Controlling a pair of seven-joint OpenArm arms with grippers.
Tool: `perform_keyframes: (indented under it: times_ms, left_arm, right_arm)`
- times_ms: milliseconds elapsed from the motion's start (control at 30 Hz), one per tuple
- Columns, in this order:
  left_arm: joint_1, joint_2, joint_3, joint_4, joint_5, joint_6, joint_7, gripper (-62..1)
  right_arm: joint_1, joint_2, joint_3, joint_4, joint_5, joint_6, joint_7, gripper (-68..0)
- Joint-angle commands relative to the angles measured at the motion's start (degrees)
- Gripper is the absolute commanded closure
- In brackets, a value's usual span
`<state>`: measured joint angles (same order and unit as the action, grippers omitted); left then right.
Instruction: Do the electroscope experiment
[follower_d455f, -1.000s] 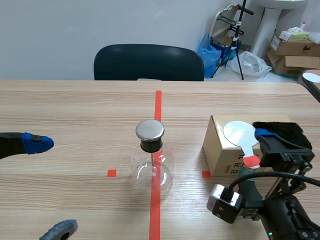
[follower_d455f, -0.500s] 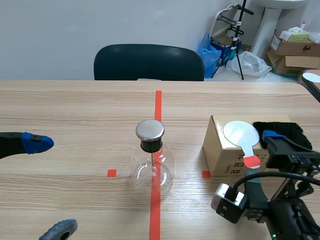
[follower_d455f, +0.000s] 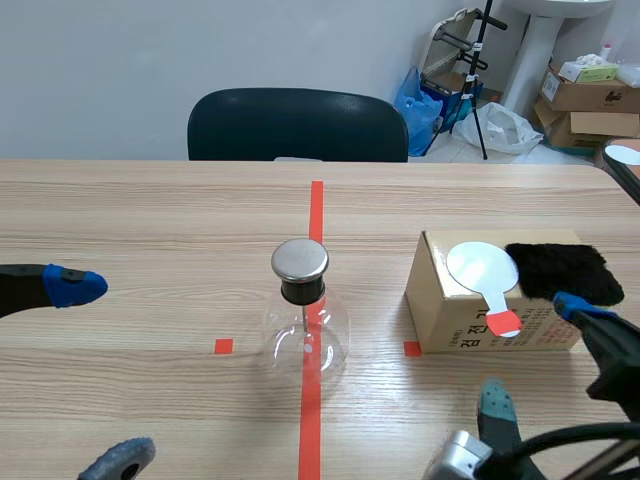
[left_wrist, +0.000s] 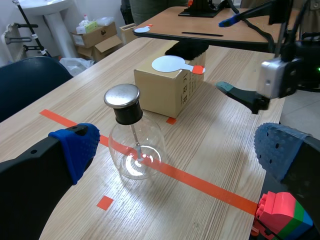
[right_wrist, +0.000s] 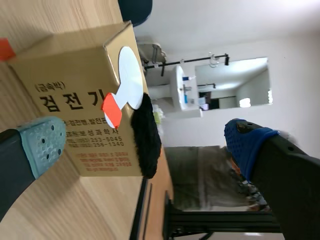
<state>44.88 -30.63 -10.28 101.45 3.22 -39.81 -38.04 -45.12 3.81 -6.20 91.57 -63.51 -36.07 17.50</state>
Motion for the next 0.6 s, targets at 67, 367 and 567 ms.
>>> perform_keyframes:
  times_ms: [67, 367, 567]
  left_arm:
    - [-0.11, 0.92, -0.2, 0.15, -0.83, -0.07, -0.83, -62.3]
    - [3.93, 11.45, -1.03, 7.56, -0.83, 8.52, 9.7, -62.3]
    - [6.84, 20.87, -1.33, 18.18, -0.85, 13.66, 18.45, -62.3]
  right_arm:
    - [-2.73, 5.33, -0.59, 8.15, 9.97, 7.26, -0.11, -67.9]
    - [-4.5, 15.98, 2.16, 23.8, 42.99, 27.85, 0.04, -67.9]
    - [-3.37, 19.1, 7.1, 28.92, 59.25, 42.12, 0.37, -67.9]
